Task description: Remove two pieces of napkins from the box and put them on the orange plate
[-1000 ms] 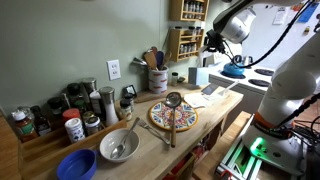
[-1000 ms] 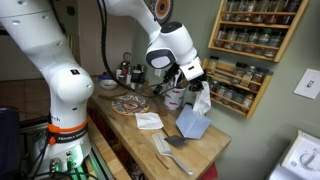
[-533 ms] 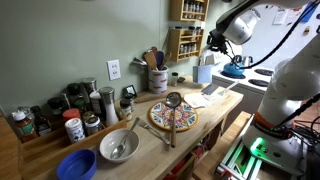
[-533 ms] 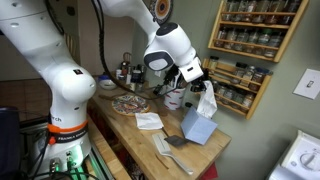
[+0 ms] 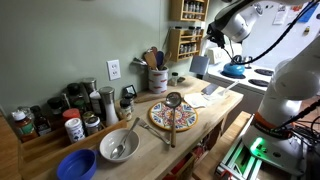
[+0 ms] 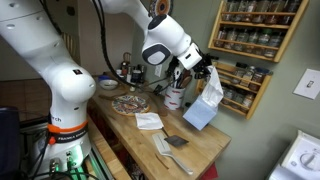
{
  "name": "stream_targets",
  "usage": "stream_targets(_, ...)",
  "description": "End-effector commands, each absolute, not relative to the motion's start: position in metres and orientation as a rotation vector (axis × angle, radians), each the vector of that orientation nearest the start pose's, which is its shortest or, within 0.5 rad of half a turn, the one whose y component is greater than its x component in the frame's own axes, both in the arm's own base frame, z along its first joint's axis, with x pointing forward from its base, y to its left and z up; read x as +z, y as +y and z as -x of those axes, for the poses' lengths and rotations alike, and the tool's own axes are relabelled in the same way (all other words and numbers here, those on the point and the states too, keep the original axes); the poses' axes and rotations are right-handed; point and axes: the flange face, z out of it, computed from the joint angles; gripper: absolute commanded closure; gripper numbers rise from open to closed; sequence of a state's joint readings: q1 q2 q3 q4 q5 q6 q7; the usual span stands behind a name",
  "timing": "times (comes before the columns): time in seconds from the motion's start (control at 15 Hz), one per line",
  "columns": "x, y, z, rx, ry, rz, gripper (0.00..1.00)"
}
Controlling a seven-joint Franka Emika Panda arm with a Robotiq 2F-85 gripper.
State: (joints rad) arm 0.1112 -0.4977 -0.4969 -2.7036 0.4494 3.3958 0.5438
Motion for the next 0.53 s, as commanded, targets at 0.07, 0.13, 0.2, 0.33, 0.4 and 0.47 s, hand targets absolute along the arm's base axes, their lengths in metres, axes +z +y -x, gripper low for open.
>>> stream_targets(0.07, 0.479, -0.21, -0.362, -1.306, 1.656, 1.741, 1.0)
stream_targets(0.13, 0.485, -0.208, -0.359, -1.327, 1.639, 1.721, 1.0)
stream_targets(0.2, 0.476, -0.211, -0.366, -1.291, 1.67, 1.761, 1.0)
stream_targets(0.33, 0.484, -0.204, -0.362, -1.316, 1.636, 1.752, 1.0)
stream_targets(0.4, 0.493, -0.198, -0.356, -1.313, 1.591, 1.732, 1.0)
stream_targets(0.47, 0.494, -0.195, -0.36, -1.251, 1.58, 1.752, 1.0)
